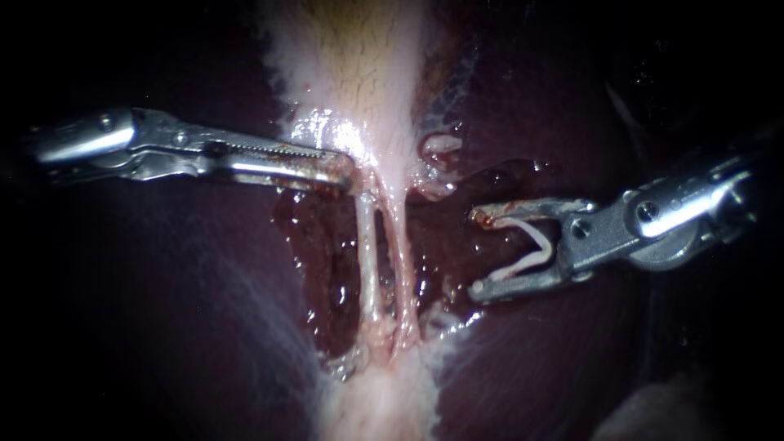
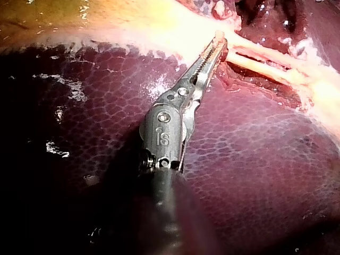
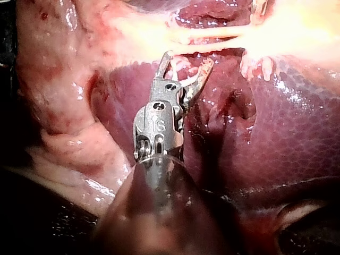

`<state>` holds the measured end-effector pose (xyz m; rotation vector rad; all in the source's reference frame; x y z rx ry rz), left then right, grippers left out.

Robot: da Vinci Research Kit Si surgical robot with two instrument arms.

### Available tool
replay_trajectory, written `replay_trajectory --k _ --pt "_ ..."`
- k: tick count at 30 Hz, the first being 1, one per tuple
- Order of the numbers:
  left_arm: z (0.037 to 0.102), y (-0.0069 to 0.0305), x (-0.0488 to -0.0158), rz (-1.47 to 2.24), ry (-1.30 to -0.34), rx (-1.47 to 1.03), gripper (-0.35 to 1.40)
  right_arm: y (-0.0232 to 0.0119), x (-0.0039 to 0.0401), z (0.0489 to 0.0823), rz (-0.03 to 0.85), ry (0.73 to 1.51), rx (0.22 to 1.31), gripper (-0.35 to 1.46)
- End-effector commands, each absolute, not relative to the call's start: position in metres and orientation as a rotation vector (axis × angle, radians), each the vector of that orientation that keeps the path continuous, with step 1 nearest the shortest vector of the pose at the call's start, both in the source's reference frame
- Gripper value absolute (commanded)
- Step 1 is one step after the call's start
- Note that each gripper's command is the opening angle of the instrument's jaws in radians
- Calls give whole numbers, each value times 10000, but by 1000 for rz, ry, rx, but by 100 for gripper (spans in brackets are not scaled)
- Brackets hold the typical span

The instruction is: Grabbing gallbladder

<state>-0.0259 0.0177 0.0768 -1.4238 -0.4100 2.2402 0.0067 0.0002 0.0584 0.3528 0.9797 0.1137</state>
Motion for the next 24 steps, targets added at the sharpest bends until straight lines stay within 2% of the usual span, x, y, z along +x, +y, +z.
replay_trajectory --k 1,9,24 --pt "767 177 -257 2247 -413 -1412 -35 2 67 584 113 980 353 50" --pt "752 180 -246 2227 -440 -1385 -35 2 67 583 113 980 353 50" --pt "632 183 -219 2139 -455 -1429 -35 2 66 584 113 980 353 50"
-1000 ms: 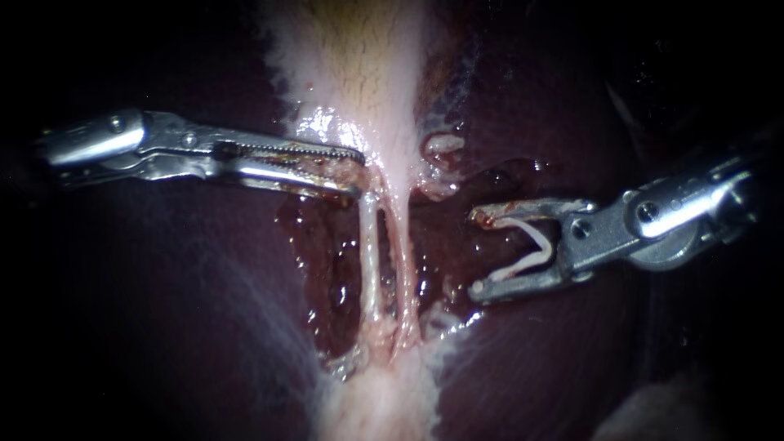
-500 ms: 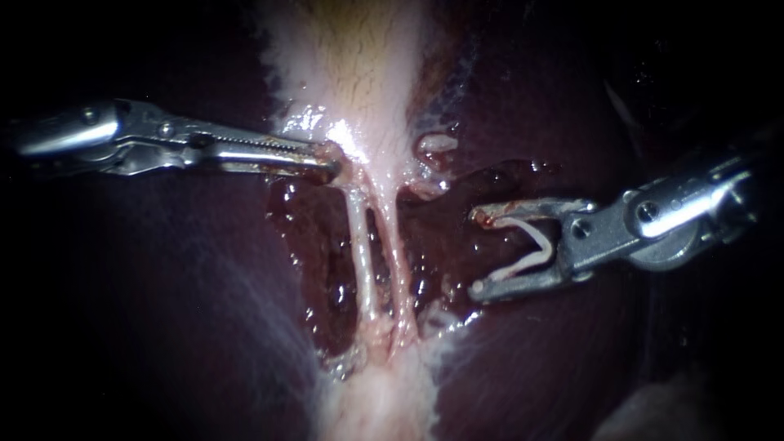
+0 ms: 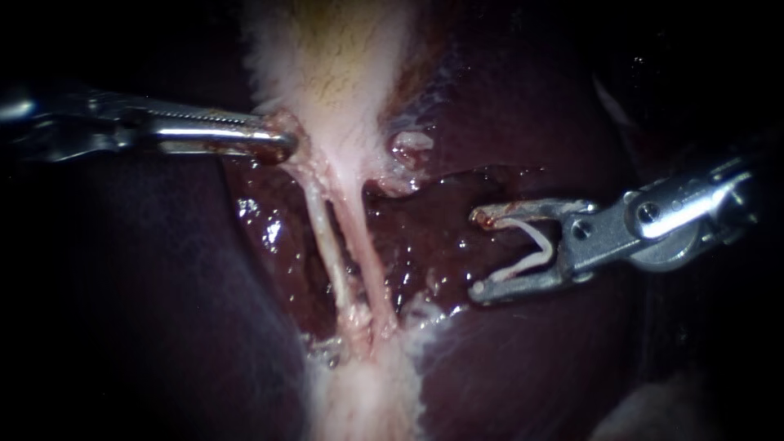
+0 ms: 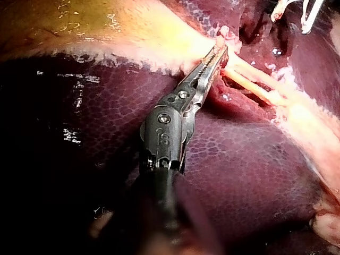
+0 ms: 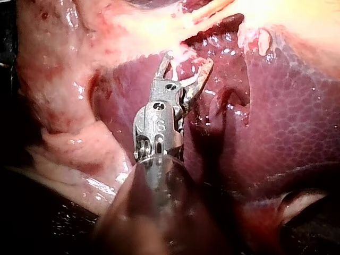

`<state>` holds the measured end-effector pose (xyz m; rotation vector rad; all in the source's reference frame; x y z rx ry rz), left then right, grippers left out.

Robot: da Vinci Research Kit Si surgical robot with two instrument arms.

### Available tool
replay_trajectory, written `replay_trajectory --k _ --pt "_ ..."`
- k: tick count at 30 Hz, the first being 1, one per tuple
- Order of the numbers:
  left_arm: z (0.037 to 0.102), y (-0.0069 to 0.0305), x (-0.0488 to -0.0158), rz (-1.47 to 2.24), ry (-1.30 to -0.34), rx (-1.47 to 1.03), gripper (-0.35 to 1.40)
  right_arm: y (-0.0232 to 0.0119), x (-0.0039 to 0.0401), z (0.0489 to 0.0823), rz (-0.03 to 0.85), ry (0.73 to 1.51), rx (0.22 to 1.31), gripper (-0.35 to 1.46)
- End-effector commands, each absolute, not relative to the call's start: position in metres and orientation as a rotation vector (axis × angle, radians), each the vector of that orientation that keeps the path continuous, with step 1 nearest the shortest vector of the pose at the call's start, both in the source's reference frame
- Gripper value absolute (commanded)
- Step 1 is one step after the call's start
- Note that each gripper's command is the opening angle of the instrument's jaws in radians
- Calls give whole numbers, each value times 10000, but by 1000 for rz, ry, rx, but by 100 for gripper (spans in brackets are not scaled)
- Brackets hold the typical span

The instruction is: Grabbing gallbladder

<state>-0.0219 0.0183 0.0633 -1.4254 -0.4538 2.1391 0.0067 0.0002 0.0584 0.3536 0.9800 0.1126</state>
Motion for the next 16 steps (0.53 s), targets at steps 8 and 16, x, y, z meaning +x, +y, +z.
replay_trajectory --k 8,16 --pt "625 180 -220 2140 -448 -1431 -35 3 66 584 114 980 353 50" --pt "628 181 -220 2140 -448 -1432 -35 3 66 584 114 980 353 50"
